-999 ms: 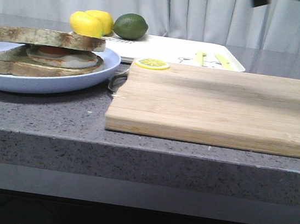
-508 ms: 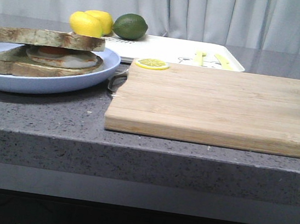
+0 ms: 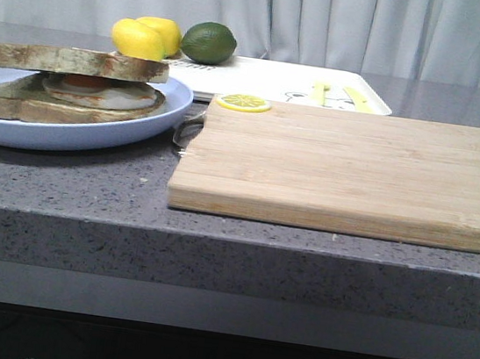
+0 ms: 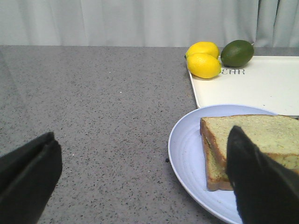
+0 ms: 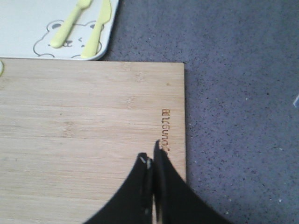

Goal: Place bread and move sandwich to tray
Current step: 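Raise the right gripper away from the sandwich and withdraw, then grasp the rim of the blue plate with the left gripper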

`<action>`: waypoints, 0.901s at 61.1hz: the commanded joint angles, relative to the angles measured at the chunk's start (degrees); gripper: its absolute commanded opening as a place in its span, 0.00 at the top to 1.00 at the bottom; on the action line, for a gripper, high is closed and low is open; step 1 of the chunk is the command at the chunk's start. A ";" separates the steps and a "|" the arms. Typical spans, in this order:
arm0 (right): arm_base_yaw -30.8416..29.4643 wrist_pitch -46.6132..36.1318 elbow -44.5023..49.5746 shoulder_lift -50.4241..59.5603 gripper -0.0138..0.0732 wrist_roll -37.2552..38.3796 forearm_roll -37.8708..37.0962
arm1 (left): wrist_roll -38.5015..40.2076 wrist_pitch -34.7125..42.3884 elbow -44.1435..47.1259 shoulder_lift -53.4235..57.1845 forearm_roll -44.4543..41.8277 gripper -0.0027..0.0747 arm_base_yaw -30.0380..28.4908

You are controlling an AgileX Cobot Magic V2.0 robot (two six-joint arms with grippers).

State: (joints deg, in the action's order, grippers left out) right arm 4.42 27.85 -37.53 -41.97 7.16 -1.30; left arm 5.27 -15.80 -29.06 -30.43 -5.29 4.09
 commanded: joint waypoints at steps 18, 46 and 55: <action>-0.24 -22.41 18.39 21.93 0.91 0.14 2.27 | 0.52 0.74 -5.29 -6.59 2.47 0.07 0.45; -0.24 -21.78 18.39 21.95 0.91 0.14 2.27 | 0.52 -16.51 -28.54 -41.51 4.02 0.07 0.45; -0.24 -21.73 18.39 21.95 0.91 0.14 2.27 | 0.52 -18.96 -33.27 -49.61 4.35 0.07 0.45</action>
State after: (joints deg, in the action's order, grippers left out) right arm 4.42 10.80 -17.66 -19.57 7.28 1.17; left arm 5.27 -36.09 -58.47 -78.03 -1.46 4.09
